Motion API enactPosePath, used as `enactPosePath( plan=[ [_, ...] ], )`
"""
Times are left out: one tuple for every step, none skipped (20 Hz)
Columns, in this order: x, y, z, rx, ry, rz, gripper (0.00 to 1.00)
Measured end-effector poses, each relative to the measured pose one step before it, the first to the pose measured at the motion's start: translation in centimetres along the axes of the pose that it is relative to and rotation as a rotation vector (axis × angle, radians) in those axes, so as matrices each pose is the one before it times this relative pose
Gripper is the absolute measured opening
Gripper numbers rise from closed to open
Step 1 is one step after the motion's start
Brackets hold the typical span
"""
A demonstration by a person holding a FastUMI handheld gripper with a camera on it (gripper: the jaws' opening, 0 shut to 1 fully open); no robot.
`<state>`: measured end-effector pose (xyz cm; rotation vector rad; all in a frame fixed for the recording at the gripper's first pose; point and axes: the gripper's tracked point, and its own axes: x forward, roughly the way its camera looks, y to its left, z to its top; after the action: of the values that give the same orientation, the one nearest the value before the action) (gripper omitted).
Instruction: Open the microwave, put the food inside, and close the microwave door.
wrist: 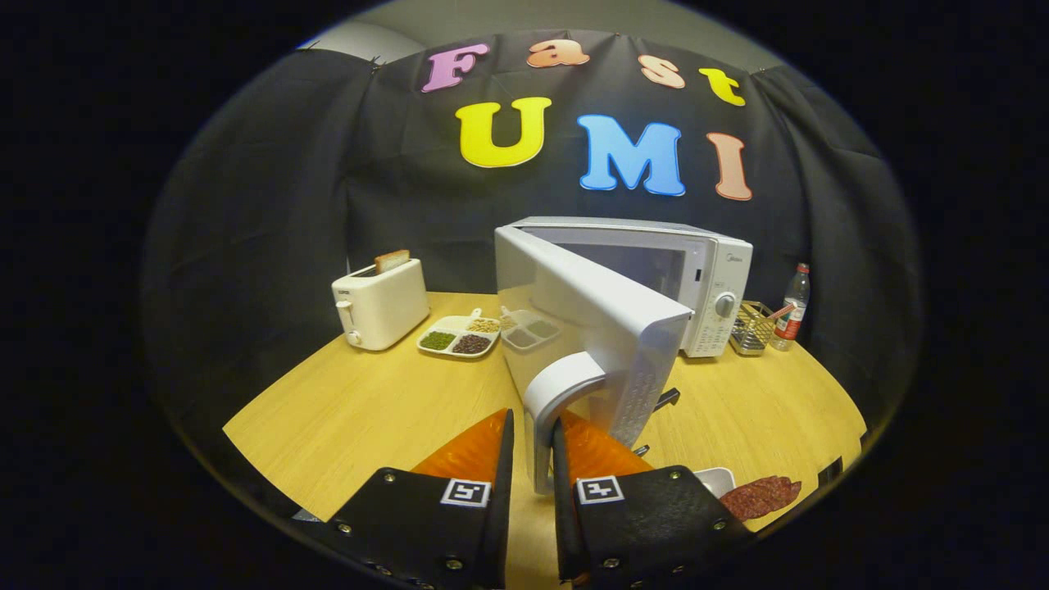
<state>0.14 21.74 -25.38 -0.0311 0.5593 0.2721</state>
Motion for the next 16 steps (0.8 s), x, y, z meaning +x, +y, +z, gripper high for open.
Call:
enactPosePath(
  plan=[
    [-0.222, 0.996, -0.098, -0.00830, -0.00249, 0.01963, 0.24],
    [0.057, 0.639, -0.006, -0.01952, -0.00206, 0.00591, 0.24],
    [-0.077, 0.394, 0.077, -0.02578, -0.00035, -0.00209, 0.23],
    [0.075, 0.311, -0.083, -0.02073, 0.00113, 0.00066, 0.24],
    [-0.018, 0.262, -0.002, -0.01870, 0.00503, -0.00203, 0.24],
    [-0.070, 0.156, -0.122, -0.01141, 0.00399, -0.00242, 0.24],
    [-0.150, 0.287, 0.056, 0.00078, -0.00103, 0.00482, 0.23],
    [-0.145, 0.579, 0.024, 0.00500, -0.00173, 0.01055, 0.24],
    [-0.094, 0.391, 0.084, 0.00039, 0.00263, 0.00478, 0.24],
    [-0.096, 0.290, -0.084, 0.00304, 0.00487, 0.00649, 0.23],
    [-0.178, 0.327, -0.035, 0.01293, 0.00474, 0.01159, 0.24],
    [-0.337, 0.590, -0.035, 0.01888, 0.00155, 0.02322, 0.24],
    [-0.419, 0.769, 0.070, 0.01348, -0.00164, 0.03041, 0.24],
    [-0.421, 1.241, 0.119, 0.00323, -0.00472, 0.04512, 0.25],
    [-0.413, 1.378, 0.267, -0.00279, -0.00960, 0.05855, 0.25],
    [-0.336, 0.973, 0.182, -0.00772, -0.01078, 0.04768, 0.25]
  ],
)
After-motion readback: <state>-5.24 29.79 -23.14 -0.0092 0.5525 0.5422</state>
